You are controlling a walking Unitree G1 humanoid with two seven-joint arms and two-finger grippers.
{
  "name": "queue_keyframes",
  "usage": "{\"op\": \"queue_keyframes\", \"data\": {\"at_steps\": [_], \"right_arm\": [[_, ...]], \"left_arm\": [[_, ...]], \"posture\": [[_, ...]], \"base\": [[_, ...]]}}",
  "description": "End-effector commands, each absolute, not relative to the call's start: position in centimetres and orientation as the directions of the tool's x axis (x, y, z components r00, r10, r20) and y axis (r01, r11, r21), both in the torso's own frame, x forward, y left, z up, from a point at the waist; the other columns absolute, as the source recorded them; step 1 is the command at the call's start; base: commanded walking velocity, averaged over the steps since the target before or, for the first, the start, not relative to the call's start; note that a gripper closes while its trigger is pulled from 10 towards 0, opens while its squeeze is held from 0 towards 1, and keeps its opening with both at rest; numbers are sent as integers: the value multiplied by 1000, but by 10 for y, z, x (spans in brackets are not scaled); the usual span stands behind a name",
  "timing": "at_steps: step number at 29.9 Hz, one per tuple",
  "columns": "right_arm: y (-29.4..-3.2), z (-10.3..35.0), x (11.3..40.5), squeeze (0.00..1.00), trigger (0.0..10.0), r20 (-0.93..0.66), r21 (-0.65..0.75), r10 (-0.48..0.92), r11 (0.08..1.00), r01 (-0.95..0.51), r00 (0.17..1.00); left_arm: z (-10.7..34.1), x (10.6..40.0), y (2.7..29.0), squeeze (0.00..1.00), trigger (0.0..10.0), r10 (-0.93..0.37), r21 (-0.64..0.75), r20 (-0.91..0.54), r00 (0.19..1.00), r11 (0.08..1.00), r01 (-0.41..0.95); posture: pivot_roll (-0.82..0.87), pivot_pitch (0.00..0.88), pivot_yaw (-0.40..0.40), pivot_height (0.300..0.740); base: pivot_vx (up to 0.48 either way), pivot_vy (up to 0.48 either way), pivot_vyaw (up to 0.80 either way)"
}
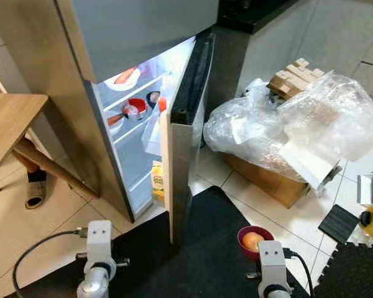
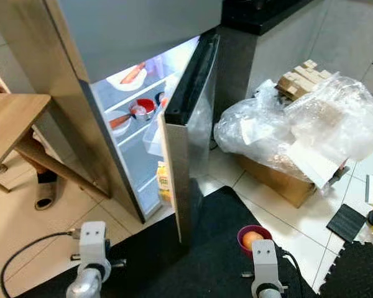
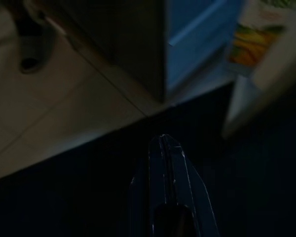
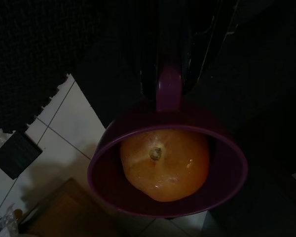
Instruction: Restocking fridge
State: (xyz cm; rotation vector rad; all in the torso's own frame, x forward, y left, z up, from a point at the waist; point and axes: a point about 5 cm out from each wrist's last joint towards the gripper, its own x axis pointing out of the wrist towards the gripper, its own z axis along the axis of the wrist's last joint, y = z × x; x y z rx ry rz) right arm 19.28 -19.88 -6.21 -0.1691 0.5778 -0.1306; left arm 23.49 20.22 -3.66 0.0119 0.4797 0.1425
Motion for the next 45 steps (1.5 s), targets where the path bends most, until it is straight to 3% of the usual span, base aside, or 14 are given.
{"op": "queue_keyframes", "data": {"at_steps": [1, 3, 5, 14, 25, 31, 33, 45], "right_arm": [[-203, -57, 197, 0, 10000, -489, -195, -182, 976, 96, 853], [-203, -57, 197, 0, 10000, -489, -195, -182, 976, 96, 853], [-204, -53, 202, 0, 10000, -461, -189, -184, 976, 106, 868], [-200, -47, 207, 0, 10000, -411, -170, -171, 979, 109, 896], [-203, -49, 198, 0, 10000, -409, -175, -171, 979, 107, 896], [-209, -52, 189, 0, 10000, -410, -185, -181, 976, 113, 894], [-213, -51, 185, 0, 10000, -396, -180, -180, 977, 116, 900], [-221, -53, 169, 0, 10000, -379, -178, -205, 973, 146, 902]], "left_arm": [[-10, 268, 208, 0, 10000, 66, 105, -382, 922, 994, -28], [-10, 268, 208, 0, 10000, 66, 105, -382, 922, 994, -28], [18, 300, 204, 0, 10000, -21, 116, -323, 946, 991, 62], [96, 362, 176, 0, 10000, -247, 77, -124, 961, 963, 257], [123, 376, 152, 0, 10000, -408, -33, -37, 912, 913, 407], [130, 377, 122, 0, 10000, -532, -121, 24, 846, 839, 531], [133, 376, 101, 0, 10000, -613, -149, 40, 789, 777, 612], [143, 366, 35, 0, 10000, -780, -158, 71, 622, 607, 779]], "posture": [[-148, 99, 13, 731], [-148, 99, 13, 731], [-155, 110, 15, 731], [-166, 154, 22, 731], [-177, 186, 27, 731], [-188, 211, 26, 731], [-198, 222, 31, 731], [-235, 245, 58, 731]], "base": [[0, 0, 0], [0, 0, 0], [0, 0, 0], [0, 0, 0], [0, 0, 0], [0, 0, 0], [0, 0, 0], [0, 0, 0]]}}
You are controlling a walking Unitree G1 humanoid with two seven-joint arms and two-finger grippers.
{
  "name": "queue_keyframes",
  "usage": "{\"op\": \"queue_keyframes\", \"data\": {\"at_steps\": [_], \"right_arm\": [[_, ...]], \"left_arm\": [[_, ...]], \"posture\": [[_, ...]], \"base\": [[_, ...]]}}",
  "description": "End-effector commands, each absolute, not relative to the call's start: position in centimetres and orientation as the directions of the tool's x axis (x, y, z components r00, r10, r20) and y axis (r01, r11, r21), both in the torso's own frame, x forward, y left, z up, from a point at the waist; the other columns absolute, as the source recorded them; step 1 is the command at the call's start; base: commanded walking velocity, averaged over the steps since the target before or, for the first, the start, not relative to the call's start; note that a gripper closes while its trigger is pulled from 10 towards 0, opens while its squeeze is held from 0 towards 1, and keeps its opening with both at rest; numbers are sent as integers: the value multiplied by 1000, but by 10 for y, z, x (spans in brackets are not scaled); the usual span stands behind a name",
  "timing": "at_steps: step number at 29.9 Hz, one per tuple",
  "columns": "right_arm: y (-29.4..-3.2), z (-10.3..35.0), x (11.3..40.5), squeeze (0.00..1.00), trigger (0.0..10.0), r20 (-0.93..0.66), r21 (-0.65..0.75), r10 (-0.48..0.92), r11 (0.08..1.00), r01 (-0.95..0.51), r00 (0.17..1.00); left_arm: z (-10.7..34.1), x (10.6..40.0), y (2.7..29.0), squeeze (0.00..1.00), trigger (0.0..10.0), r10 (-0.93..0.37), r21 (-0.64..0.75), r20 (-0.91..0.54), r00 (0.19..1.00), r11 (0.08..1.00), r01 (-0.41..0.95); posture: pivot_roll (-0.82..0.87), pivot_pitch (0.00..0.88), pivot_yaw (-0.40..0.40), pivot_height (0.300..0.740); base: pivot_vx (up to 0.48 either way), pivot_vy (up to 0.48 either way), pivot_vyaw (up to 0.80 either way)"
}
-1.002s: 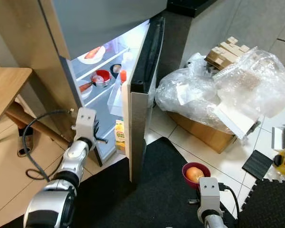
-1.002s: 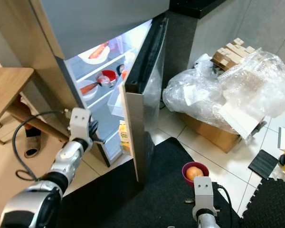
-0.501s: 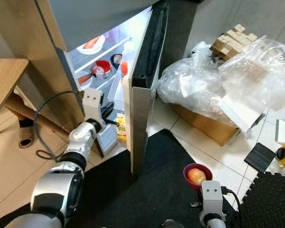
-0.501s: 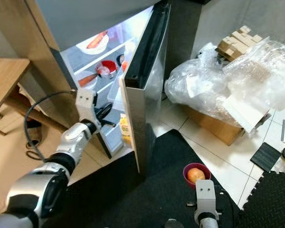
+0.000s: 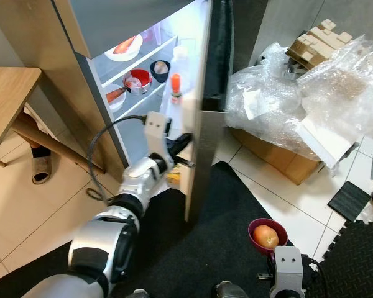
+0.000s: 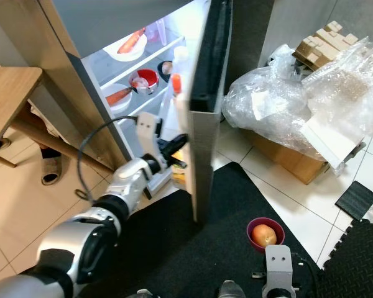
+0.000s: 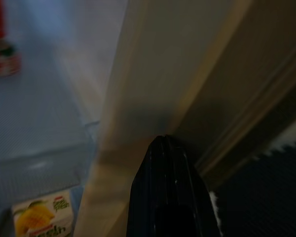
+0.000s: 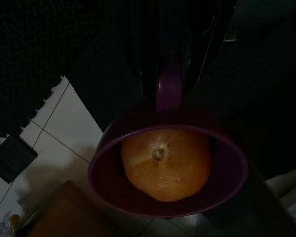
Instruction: Restocking fridge
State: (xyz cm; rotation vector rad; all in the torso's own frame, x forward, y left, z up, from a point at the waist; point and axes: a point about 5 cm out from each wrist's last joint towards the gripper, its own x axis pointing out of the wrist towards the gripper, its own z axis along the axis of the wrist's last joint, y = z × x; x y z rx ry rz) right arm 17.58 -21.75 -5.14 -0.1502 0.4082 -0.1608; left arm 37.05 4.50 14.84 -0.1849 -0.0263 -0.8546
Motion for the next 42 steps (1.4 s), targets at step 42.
{"op": "queue_keyframes", "data": {"at_steps": [42], "right_arm": [[-187, -30, 228, 0, 10000, -320, -97, 41, 992, -76, 947]], "left_arm": [[-13, 255, 186, 0, 10000, -194, 1, -312, 930, 979, 204]], "posture": [[-168, 159, -21, 731]], "base": [[0, 0, 0]]}}
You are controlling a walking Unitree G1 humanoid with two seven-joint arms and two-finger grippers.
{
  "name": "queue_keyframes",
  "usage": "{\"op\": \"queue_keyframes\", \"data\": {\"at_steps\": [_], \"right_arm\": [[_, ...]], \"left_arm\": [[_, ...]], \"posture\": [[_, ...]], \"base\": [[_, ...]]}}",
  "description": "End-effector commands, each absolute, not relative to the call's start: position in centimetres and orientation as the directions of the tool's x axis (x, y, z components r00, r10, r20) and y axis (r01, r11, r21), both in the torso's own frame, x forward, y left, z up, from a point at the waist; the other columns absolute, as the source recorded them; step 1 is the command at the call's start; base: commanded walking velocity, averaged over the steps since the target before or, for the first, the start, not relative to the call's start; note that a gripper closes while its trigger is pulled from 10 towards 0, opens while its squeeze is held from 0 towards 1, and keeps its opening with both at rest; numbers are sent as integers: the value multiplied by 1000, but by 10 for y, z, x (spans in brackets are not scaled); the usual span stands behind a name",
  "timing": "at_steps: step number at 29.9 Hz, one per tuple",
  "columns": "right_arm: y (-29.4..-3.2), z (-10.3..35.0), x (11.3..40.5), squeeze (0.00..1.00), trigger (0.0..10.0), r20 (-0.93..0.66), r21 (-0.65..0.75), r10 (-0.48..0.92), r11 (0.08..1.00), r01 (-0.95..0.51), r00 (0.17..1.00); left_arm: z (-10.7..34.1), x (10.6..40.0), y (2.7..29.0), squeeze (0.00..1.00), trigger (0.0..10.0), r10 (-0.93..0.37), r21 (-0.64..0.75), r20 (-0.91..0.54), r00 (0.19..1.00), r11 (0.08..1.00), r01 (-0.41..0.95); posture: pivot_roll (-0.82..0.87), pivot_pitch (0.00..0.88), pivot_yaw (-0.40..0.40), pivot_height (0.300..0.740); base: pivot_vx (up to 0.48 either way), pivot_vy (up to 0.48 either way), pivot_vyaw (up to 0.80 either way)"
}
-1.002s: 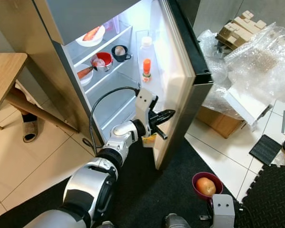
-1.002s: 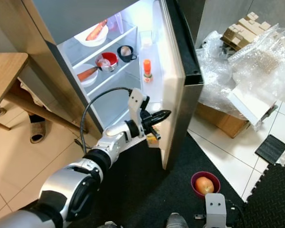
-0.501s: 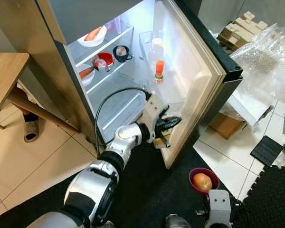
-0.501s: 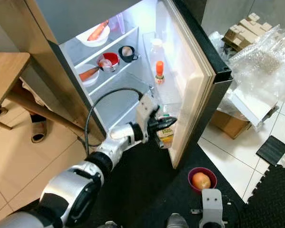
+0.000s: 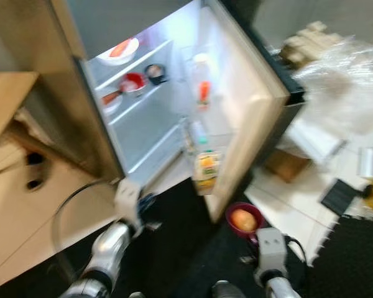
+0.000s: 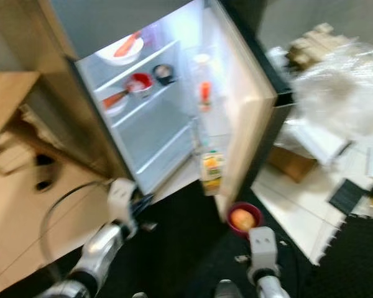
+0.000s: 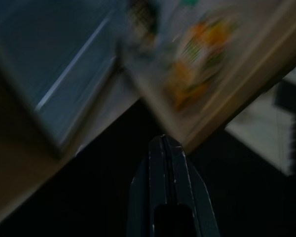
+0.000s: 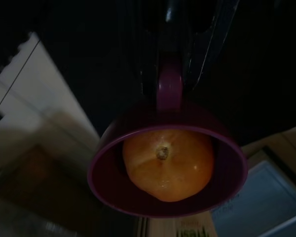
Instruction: Restocking fridge
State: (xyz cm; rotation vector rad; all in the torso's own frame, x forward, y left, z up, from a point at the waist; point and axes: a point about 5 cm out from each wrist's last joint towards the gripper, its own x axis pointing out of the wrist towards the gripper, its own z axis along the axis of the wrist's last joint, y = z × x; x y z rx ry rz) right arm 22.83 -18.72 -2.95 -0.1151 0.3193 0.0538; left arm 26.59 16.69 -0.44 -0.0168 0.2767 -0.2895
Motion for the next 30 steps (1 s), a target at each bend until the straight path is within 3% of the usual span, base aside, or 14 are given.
{"op": "queue_keyframes", "data": {"at_steps": [1, 2, 5, 19, 25, 26, 28, 30], "right_arm": [[-177, -20, 244, 0, 10000, -282, -85, 77, 991, -105, 956], [-177, -20, 244, 0, 10000, -282, -85, 77, 991, -105, 956], [-164, -1, 269, 0, 10000, -212, -76, 132, 986, -151, 968], [-179, 14, 286, 0, 10000, -176, -129, 70, 987, -93, 982], [-201, 18, 289, 0, 10000, -180, -199, -52, 980, 15, 982], [-214, 20, 290, 0, 10000, -181, -234, -125, 969, 81, 975], [-214, 20, 290, 0, 10000, -181, -234, -125, 969, 81, 975], [-247, 28, 291, 0, 10000, -175, -317, -320, 914, 254, 931]], "left_arm": [[-25, 236, 207, 0, 10000, -44, 39, -356, 934, 997, 62], [-25, 236, 207, 0, 10000, -44, 39, -356, 934, 997, 62], [-40, 209, 221, 0, 10000, 117, 52, -400, 909, 993, -104], [-40, 212, 204, 0, 10000, 119, 48, -392, 912, 993, -110], [-39, 213, 205, 0, 10000, 126, 58, -388, 913, 992, -112], [-39, 213, 206, 0, 10000, 128, 61, -388, 913, 992, -113], [-39, 213, 206, 0, 10000, 128, 61, -388, 913, 992, -113], [-38, 214, 208, 0, 10000, 131, 67, -388, 912, 991, -114]], "posture": [[-162, 159, -24, 731], [-162, 159, -24, 731], [-158, 160, -24, 731], [-161, 160, -9, 731], [-159, 160, -2, 731], [-158, 160, 0, 731], [-158, 160, 0, 731], [-156, 159, 8, 731]], "base": [[0, 0, 0], [0, 0, 0], [0, 0, 0], [0, 0, 0], [0, 0, 0], [0, 0, 0], [0, 0, 0], [0, 0, 0]]}}
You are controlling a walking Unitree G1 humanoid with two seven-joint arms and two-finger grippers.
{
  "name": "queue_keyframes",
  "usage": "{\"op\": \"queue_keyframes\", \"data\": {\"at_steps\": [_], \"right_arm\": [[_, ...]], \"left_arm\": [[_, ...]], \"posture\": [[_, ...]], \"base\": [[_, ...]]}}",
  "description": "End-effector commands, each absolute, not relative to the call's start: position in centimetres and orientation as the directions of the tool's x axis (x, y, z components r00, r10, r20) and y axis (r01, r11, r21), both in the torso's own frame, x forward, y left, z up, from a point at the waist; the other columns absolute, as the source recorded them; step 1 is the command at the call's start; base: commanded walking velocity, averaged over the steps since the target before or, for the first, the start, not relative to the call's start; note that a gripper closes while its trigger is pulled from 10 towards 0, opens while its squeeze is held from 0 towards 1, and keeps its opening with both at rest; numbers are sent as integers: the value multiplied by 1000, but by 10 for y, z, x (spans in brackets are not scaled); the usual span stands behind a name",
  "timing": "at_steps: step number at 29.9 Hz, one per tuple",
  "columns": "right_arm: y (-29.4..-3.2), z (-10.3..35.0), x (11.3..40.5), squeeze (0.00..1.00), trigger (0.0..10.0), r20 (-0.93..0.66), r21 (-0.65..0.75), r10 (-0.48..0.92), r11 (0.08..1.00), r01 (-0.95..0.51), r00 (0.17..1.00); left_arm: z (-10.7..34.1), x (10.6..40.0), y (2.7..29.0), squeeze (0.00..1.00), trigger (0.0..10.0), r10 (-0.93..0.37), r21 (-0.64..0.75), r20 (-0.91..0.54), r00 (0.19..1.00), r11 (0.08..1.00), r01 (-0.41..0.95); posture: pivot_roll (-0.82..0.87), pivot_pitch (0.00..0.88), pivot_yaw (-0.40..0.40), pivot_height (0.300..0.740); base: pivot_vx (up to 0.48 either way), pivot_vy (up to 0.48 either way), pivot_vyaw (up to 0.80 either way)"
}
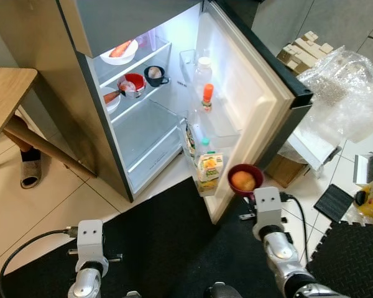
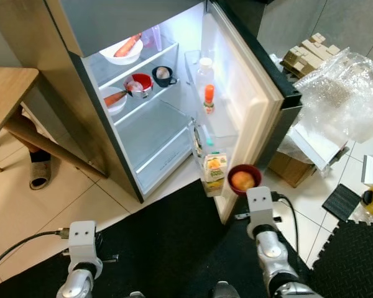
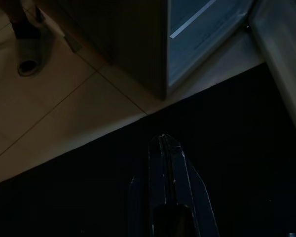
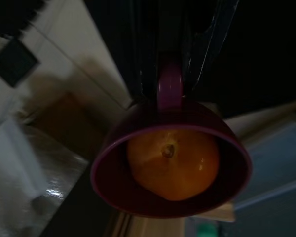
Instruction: Restocking fridge
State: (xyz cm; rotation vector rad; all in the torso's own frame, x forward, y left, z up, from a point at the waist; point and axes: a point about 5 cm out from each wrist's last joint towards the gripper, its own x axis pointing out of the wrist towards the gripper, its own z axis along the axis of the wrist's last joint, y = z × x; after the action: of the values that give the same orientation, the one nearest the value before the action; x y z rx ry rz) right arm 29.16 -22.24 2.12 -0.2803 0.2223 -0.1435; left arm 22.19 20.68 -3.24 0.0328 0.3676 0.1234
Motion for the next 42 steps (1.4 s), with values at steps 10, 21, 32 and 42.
{"op": "queue_keyframes", "data": {"at_steps": [10, 21, 32, 42], "right_arm": [[-315, 38, 270, 0, 10000, -149, -443, -613, 743, 502, 776], [-304, 8, 245, 0, 10000, -227, -465, -615, 750, 470, 755], [-253, -23, 241, 0, 10000, -430, -277, -333, 933, 228, 839], [-187, -48, 227, 0, 10000, -524, -146, -32, 988, -53, 851]], "left_arm": [[-38, 215, 208, 0, 10000, 129, 76, -393, 910, 991, -108], [-41, 212, 205, 0, 10000, 122, 79, -410, 904, 992, -98], [-50, 208, 197, 0, 10000, 85, 94, -483, 872, 995, -44], [-56, 210, 178, 0, 10000, 47, 88, -539, 841, 996, 0]], "posture": [[-155, 160, 11, 731], [-155, 162, 14, 731], [-154, 148, 9, 731], [-153, 139, 17, 731]], "base": [[0, 0, 0], [0, 0, 0], [0, 0, 0], [0, 0, 0]]}}
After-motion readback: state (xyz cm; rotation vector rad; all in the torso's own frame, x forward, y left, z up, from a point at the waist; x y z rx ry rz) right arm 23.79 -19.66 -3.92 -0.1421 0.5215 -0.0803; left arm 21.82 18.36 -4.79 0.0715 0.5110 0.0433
